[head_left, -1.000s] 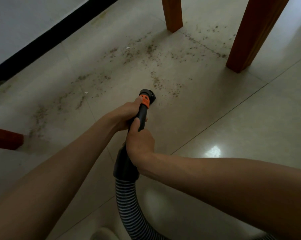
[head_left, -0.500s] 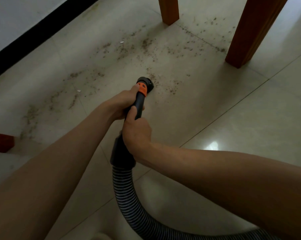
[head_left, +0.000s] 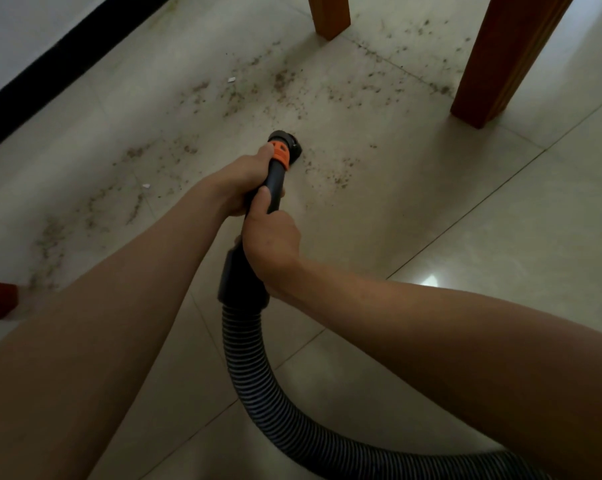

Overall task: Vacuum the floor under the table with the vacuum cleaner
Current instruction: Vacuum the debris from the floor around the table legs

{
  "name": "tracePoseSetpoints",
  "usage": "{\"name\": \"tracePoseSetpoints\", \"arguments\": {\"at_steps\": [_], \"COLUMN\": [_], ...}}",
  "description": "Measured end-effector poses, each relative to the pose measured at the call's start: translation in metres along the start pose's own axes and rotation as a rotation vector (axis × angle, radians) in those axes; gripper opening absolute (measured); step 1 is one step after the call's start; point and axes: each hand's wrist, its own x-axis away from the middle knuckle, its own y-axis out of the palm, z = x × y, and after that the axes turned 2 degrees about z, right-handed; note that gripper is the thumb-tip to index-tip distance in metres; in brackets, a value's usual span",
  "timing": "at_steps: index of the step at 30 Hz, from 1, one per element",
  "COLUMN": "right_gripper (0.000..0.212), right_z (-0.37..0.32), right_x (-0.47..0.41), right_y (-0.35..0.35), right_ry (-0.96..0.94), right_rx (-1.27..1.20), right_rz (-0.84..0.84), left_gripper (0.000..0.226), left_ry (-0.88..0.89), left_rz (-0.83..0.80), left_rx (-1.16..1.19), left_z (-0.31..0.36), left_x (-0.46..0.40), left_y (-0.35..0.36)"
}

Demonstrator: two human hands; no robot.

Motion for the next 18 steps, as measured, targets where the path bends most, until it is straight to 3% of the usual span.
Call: {"name": "tracePoseSetpoints", "arguments": {"at_steps": [11, 18], "right_gripper": [0.063, 0.065], "right_z": [-0.012, 0.007], "right_x": [-0.023, -0.012], "right_y": [-0.011, -0.008], "right_ry": [-0.005, 0.054], "right_rx": [-0.096, -0.13], "right_rz": [-0.046, -0.081], "left_gripper": [0.042, 0.047], "left_ry": [0.035, 0.026], "left_rz": [0.053, 0.054], "left_rx": [0.022, 0.07], "left_z": [0.014, -0.008], "left_x": [-0.025, -0.02], "left_y": [0.005, 0.009]}}
